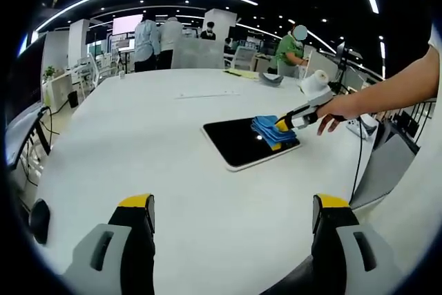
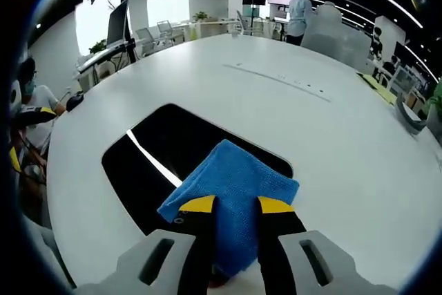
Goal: Wipe the mirror surface with the cleaning cloth until all visible marks leave the cleaned area.
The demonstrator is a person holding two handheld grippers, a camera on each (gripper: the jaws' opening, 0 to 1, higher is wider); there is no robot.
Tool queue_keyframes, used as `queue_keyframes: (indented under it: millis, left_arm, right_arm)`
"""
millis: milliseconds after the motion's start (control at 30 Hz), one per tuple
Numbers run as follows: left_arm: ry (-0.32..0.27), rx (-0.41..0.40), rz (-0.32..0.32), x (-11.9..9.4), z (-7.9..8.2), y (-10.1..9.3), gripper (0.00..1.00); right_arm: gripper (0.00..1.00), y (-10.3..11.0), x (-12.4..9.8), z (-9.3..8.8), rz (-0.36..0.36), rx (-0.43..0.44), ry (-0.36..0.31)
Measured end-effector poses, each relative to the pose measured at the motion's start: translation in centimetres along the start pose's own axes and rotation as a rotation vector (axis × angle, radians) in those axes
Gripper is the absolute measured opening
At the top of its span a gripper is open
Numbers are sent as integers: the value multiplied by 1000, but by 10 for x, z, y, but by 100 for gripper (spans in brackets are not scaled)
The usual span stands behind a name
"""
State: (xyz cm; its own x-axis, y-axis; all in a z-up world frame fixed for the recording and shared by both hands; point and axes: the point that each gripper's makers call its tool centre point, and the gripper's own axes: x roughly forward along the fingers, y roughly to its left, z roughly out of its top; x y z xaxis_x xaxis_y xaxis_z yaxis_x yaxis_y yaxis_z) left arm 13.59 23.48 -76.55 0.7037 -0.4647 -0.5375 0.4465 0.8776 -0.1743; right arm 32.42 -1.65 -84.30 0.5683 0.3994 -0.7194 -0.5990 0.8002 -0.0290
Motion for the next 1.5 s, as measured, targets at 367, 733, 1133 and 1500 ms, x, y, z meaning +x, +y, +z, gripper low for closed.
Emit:
queue_keyframes:
  millis: [367, 733, 1133, 1500]
  left_arm:
    - [-2, -4, 9, -6, -5, -3, 96]
    - [-6, 1, -3, -2, -4, -13, 96]
    - [-8, 6, 7, -4, -5, -13, 96]
    - [3, 8, 4, -4, -9, -18, 96]
  right_arm:
    - [18, 4, -7, -8, 2, 8, -1]
    - [18, 10, -13, -15, 3, 13, -17]
    - [18, 14, -18, -19, 4, 12, -20]
    - [18, 18, -20, -22, 10, 9, -20]
